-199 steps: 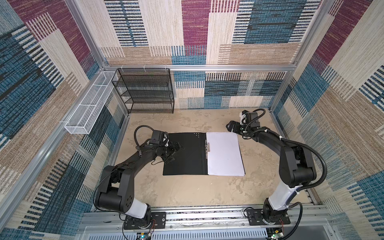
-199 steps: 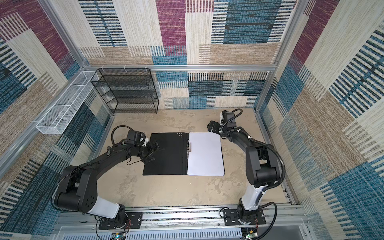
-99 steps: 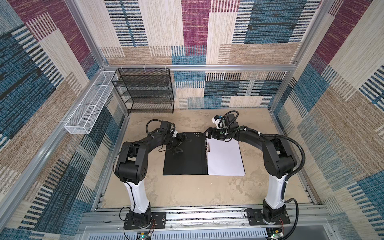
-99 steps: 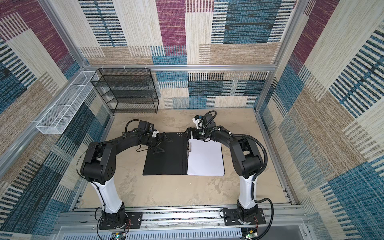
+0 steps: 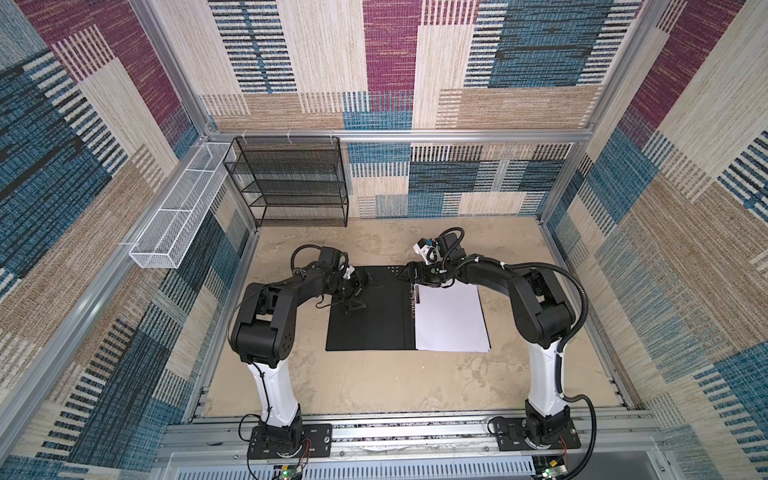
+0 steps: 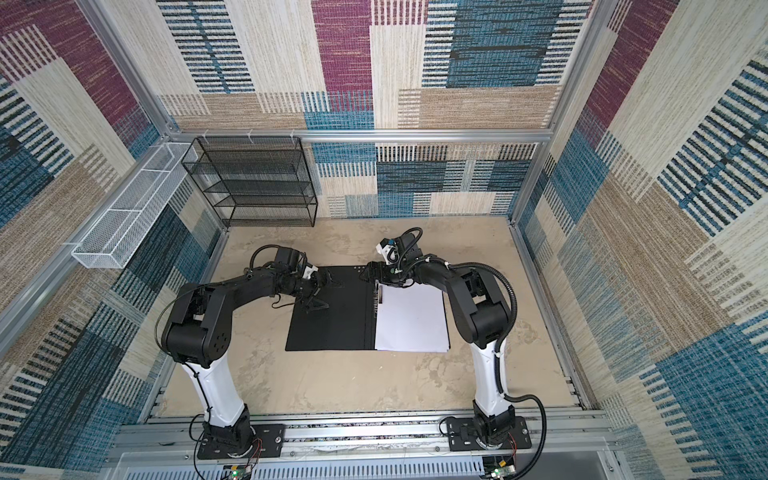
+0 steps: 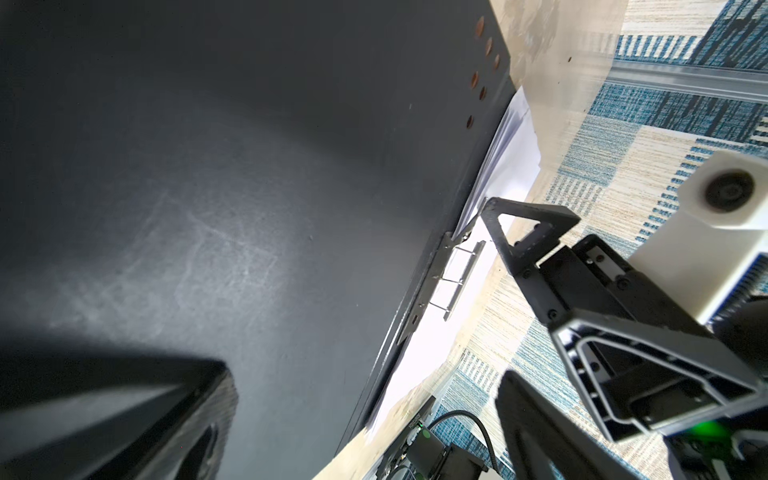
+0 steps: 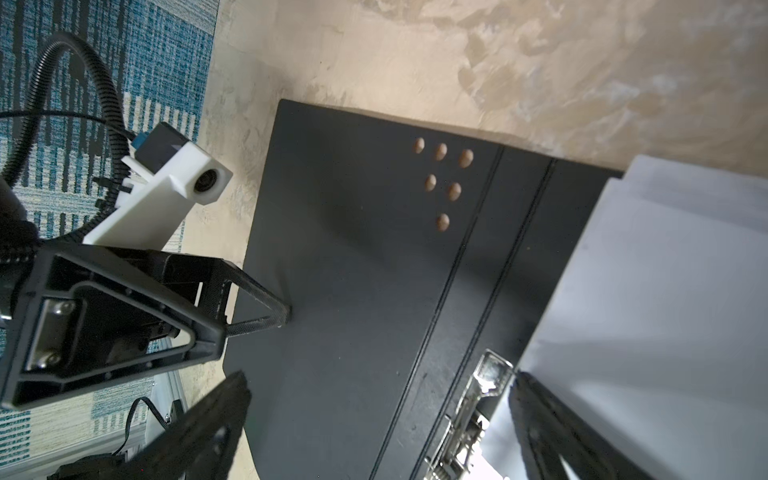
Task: Put the files into the folder
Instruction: 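Move right gripper to the metal clip lever while left gripper holds folder cover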
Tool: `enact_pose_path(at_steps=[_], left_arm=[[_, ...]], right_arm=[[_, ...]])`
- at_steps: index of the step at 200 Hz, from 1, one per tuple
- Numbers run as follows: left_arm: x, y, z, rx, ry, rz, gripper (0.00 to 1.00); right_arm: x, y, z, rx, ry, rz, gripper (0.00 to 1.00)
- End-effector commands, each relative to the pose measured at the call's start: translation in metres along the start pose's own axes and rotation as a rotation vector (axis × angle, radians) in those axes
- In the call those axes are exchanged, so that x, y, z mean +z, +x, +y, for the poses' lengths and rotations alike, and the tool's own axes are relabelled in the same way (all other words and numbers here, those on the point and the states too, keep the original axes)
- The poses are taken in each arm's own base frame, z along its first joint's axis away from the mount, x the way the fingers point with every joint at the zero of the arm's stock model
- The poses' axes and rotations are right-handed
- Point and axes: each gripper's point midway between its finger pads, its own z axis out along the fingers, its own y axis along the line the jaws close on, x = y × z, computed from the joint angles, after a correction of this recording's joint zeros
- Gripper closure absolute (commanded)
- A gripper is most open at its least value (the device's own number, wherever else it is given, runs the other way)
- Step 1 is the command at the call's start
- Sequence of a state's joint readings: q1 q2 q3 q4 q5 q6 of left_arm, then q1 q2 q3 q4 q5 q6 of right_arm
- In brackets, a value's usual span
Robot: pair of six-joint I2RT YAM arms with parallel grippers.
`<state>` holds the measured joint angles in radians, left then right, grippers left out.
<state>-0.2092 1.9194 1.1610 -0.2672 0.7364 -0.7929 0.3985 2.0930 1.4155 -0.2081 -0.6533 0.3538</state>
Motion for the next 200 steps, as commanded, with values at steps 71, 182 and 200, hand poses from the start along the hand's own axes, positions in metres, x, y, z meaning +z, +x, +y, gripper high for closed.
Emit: enact_pose_path(at_steps=[71, 182, 200], left_arm=[[0.001, 0.008, 0.03, -0.063, -0.092, 0.006, 0.01], [0.001, 0.011, 0.048, -0.092, -0.118, 0.007, 0.01], [0.001, 0.01, 0.048, -0.095, -0.117, 0.004, 0.01]], right_arm=[[0.013, 0.006, -0.002, 0.028, -0.035, 0.047, 0.0], [-0.008, -0.003, 0.052, -0.064, -0.267, 0.032, 0.0], [-0.015, 0.001, 0.059, -0.064, -0.283, 0.043, 0.0]])
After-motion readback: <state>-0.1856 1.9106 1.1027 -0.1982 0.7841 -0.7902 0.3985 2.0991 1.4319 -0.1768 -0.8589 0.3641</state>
